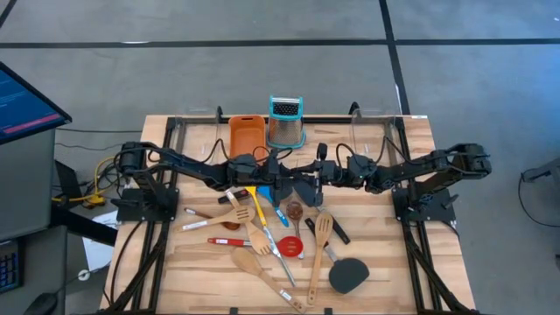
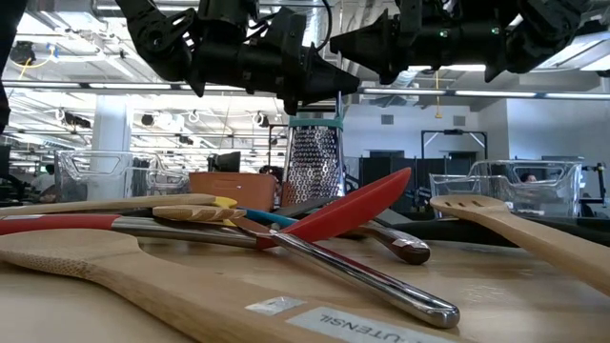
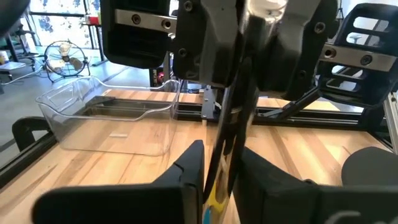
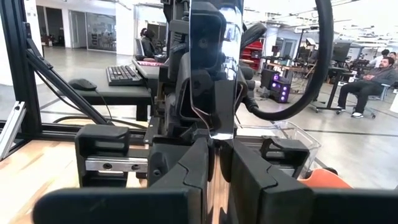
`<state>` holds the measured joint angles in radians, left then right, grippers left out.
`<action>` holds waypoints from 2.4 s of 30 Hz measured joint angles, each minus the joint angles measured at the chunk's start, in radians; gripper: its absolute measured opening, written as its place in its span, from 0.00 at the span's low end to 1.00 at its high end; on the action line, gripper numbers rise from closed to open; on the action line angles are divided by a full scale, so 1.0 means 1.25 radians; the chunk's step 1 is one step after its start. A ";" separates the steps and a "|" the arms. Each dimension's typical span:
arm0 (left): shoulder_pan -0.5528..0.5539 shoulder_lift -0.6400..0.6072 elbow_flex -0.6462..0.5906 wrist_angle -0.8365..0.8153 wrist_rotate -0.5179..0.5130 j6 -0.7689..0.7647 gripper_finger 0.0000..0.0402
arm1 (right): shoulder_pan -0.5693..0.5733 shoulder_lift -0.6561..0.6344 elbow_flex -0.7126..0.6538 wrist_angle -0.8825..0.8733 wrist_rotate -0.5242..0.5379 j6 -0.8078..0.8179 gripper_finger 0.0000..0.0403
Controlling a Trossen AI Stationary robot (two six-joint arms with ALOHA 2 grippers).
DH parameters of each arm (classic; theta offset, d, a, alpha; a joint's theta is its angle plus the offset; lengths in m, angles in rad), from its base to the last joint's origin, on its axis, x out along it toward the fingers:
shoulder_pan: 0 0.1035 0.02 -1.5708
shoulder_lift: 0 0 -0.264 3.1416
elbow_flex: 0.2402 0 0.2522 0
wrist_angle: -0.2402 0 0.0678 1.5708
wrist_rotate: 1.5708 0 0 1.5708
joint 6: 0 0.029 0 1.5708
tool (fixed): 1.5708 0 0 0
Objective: Pick & Place Kitchen Items
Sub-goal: Put the silver knife into the orange bin
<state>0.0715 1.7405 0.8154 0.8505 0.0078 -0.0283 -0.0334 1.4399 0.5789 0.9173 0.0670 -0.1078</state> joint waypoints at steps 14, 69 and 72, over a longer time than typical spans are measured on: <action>-0.001 0.000 0.000 -0.002 0.003 0.004 0.04 | 0.000 0.000 0.000 0.000 0.002 0.002 0.09; 0.078 -0.386 -0.135 -0.317 -0.226 -0.009 0.02 | 0.018 -0.246 0.000 -0.434 0.020 0.057 0.01; 0.087 -0.435 -0.145 -0.384 -0.393 -0.017 0.02 | 0.014 -0.246 0.000 -0.436 0.036 0.057 0.01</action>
<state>0.1802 1.1962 0.6346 0.3709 -0.4838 -0.0492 -0.0154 1.1320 0.5785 0.3725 0.1124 -0.0360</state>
